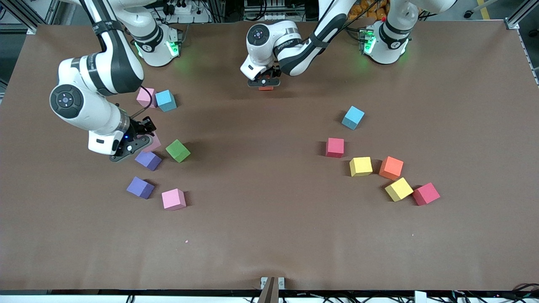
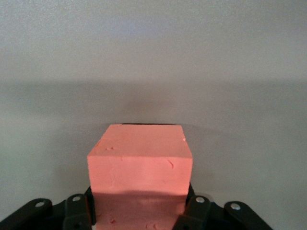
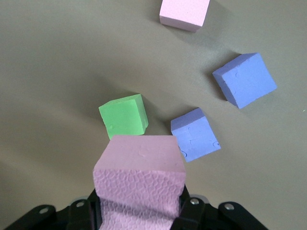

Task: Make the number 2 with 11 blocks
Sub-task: 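Place orange block with the left gripper while the right gripper lifts pink block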

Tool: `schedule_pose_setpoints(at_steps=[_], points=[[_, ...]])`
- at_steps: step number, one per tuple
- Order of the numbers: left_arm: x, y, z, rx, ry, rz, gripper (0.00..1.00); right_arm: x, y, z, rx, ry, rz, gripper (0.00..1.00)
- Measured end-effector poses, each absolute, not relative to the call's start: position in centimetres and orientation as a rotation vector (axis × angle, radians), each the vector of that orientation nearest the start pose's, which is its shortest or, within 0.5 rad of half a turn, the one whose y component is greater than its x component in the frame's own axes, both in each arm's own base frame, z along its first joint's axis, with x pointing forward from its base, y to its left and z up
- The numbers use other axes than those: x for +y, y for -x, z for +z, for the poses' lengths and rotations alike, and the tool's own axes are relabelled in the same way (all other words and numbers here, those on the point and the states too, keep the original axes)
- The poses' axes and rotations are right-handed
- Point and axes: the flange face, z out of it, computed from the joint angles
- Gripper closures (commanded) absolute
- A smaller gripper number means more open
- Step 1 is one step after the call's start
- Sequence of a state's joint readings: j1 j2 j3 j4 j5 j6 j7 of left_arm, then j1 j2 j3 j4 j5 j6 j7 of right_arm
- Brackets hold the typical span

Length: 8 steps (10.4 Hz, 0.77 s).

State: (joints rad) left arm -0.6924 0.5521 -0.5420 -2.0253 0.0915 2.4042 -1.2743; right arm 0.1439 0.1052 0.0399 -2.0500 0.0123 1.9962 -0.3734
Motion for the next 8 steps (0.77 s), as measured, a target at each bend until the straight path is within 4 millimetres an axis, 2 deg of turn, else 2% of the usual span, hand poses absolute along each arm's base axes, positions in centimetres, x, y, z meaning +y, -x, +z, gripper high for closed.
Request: schedule_pose_setpoints(at_steps=[2, 4, 6, 7, 8], points=[[-55.6, -19.8, 20.2, -0.034, 3.103, 0.367, 0.00, 10.4, -54.2, 38.1, -0.908, 2.965, 0.234, 0.67], [-55.8, -20.0, 20.4, -0.041, 3.109, 0.363, 0.00, 10.9, -54.1, 38.1, -1.053, 2.910, 0.230, 0.67], [-55.8, -20.9, 21.3, -0.055, 3.121, 0.341, 0.00, 11.5, -53.9, 38.3, -1.118, 2.883, 0.224, 0.68], [-55.7, -21.7, 22.1, -0.072, 3.126, 0.320, 0.00, 13.7, -53.4, 38.9, -1.187, 2.859, 0.207, 0.68], [-55.3, -23.0, 23.2, -0.102, 3.136, 0.293, 0.00, 16.8, -52.3, 39.8, -1.273, 2.828, 0.188, 0.68]])
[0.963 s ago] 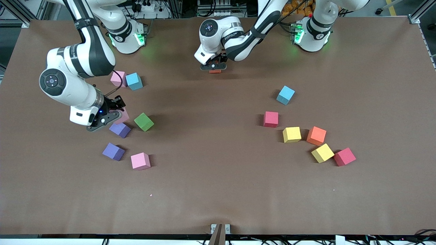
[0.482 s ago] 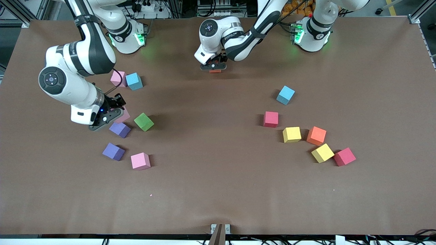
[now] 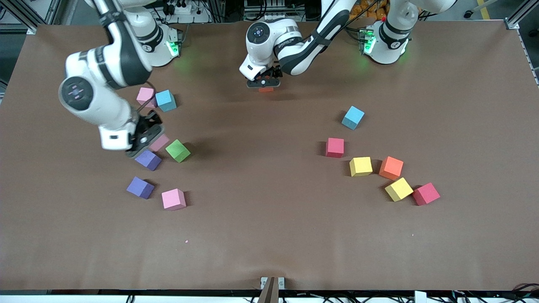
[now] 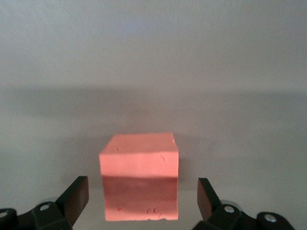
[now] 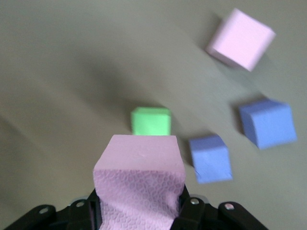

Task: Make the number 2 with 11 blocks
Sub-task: 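Place orange block with the left gripper while the right gripper lifts pink block, then lower pink beside orange with the right gripper while the left gripper reaches magenta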

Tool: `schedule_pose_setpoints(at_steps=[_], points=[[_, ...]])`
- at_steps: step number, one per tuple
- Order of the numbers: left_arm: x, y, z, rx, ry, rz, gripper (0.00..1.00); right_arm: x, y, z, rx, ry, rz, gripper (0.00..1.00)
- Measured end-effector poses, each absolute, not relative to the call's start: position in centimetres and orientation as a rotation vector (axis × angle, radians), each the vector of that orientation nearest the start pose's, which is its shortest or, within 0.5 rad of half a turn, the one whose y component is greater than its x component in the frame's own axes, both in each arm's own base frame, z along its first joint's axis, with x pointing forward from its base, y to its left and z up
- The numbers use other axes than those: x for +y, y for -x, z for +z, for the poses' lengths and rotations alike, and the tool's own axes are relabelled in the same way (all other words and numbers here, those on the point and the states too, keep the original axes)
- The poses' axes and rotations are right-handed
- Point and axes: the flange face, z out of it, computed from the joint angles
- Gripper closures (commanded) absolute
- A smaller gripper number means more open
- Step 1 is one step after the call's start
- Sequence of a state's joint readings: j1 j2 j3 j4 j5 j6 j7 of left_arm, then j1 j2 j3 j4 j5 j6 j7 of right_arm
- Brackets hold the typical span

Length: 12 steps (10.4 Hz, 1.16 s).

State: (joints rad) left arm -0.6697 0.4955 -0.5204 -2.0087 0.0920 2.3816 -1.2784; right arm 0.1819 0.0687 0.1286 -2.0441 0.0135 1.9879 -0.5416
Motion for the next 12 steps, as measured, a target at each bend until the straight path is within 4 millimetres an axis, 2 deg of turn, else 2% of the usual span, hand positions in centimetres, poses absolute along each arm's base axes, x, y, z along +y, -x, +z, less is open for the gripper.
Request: schedule_pose_setpoints(at_steps=[1, 3, 5, 7, 9, 10, 12], points=[[-54.6, -25.0, 24.5, -0.151, 3.148, 0.262, 0.00, 19.2, -51.3, 40.5, -1.339, 2.802, 0.179, 0.71], [-52.1, -30.2, 27.0, -0.288, 3.157, 0.207, 0.00, 21.6, -49.9, 40.3, -1.439, 2.752, 0.193, 0.72], [-47.5, -36.7, 28.4, -0.391, 3.145, 0.176, 0.00, 25.0, -47.1, 38.7, -1.566, 2.679, 0.255, 0.72], [-42.6, -42.1, 28.5, -0.422, 3.145, 0.173, 0.00, 30.3, -43.7, 38.5, -1.733, 2.588, 0.226, 0.72], [-38.7, -45.7, 28.5, -0.414, 3.152, 0.172, 0.00, 35.4, -39.6, 37.7, -1.891, 2.489, 0.114, 0.72], [-37.1, -47.2, 28.7, -0.395, 3.159, 0.170, 0.00, 37.4, -37.4, 36.6, -1.959, 2.436, 0.066, 0.72], [-35.0, -49.8, 29.5, -0.370, 3.148, 0.201, 0.00, 39.1, -33.6, 34.1, -2.051, 2.359, 0.052, 0.72]])
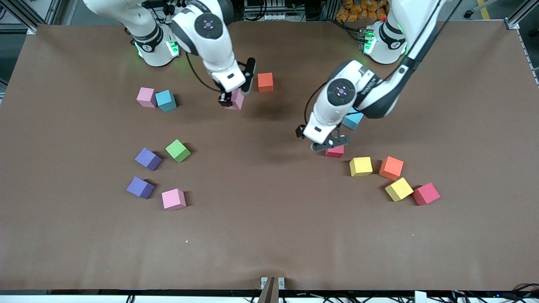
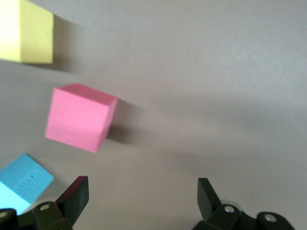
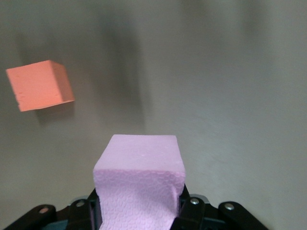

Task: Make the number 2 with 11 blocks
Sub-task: 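Lower pink beside orange with the right gripper while the left gripper reaches magenta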

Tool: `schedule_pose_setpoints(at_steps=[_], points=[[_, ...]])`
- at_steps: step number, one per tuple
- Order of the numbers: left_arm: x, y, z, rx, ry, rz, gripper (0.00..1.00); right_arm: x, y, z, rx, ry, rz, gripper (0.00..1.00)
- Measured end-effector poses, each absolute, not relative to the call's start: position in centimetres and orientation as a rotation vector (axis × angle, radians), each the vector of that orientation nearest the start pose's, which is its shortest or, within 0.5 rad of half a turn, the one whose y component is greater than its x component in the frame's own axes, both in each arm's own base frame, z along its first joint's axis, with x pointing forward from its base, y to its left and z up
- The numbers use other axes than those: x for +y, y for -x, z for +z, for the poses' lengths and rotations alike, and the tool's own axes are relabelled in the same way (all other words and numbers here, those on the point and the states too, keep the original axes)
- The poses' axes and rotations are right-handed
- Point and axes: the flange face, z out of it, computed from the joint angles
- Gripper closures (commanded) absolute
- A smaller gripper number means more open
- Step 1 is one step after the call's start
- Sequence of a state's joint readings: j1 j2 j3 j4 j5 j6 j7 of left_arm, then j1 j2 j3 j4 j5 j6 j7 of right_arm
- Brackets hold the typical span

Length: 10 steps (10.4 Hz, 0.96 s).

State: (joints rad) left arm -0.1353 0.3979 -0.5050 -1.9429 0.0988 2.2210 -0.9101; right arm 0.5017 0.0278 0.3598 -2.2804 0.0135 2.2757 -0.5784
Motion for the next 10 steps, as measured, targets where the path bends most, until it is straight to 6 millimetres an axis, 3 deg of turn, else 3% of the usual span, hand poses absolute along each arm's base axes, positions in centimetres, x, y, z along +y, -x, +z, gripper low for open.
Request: schedule_pose_setpoints(at_steps=[2, 5, 8, 10], points=[[-33.2, -52.1, 29.5, -0.419, 3.141, 0.230, 0.00, 40.1, -31.1, 32.9, -2.124, 2.297, 0.081, 0.72], [-27.6, -55.3, 28.1, -0.466, 3.139, 0.270, 0.00, 40.5, -29.4, 31.2, -2.235, 2.177, 0.079, 0.72], [-26.2, -55.7, 25.4, -0.485, 3.123, 0.340, 0.00, 40.8, -26.8, 27.8, -2.275, 2.112, 0.136, 0.73], [-24.6, -56.3, 24.7, -0.530, 3.106, 0.349, 0.00, 40.9, -26.4, 26.0, -2.269, 2.096, 0.168, 0.73]])
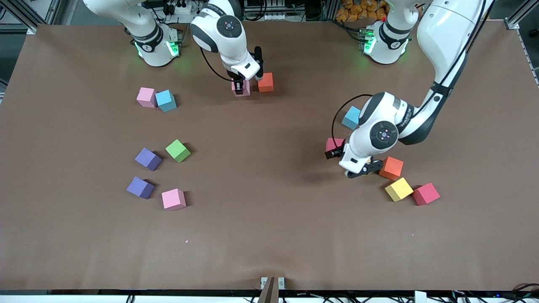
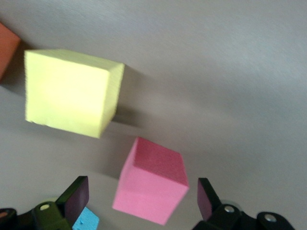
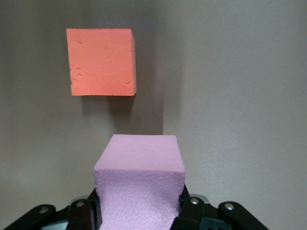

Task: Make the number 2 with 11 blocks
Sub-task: 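Lower pink beside orange with the right gripper while the left gripper reaches magenta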

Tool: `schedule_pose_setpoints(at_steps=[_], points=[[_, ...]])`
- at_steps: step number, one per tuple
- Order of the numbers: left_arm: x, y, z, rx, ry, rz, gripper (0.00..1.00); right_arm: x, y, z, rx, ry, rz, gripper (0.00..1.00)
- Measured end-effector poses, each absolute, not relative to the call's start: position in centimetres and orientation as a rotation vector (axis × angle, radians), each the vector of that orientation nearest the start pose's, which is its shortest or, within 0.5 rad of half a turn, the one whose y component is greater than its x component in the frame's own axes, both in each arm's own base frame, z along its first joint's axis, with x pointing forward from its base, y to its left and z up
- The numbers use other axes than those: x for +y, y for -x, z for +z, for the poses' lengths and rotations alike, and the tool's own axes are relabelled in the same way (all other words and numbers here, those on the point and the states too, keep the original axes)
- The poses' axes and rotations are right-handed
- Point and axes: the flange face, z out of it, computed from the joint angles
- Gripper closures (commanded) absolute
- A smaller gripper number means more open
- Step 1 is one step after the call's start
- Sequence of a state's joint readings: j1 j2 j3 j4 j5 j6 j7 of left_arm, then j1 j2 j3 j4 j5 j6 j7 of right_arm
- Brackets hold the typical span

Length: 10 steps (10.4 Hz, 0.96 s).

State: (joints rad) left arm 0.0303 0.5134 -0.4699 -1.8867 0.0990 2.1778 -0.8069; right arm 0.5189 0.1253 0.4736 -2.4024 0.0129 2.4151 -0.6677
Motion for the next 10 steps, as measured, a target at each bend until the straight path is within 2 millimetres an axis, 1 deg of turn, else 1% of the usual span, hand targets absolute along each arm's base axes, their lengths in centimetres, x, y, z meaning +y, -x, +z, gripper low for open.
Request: schedule_pose_setpoints(at_steps=[1, 2, 3, 6, 10], points=[[-23.5, -56.7, 24.6, -0.558, 3.095, 0.356, 0.00, 41.1, -26.1, 25.2, 2.352, -2.161, -0.182, 0.75], [-22.9, -56.8, 24.5, -0.571, 3.085, 0.371, 0.00, 41.3, -25.8, 24.6, 2.361, -2.159, -0.191, 0.76], [-22.6, -56.8, 24.5, -0.575, 3.081, 0.377, 0.00, 41.4, -25.6, 24.2, 2.368, -2.160, -0.191, 0.76], [-22.7, -56.8, 24.4, -0.573, 3.079, 0.383, 0.00, 41.9, -25.3, 23.2, 2.385, -2.163, -0.178, 0.76], [-22.6, -56.6, 23.7, -0.571, 3.070, 0.409, 0.00, 41.9, -25.3, 23.3, 2.384, -2.164, -0.176, 0.76]])
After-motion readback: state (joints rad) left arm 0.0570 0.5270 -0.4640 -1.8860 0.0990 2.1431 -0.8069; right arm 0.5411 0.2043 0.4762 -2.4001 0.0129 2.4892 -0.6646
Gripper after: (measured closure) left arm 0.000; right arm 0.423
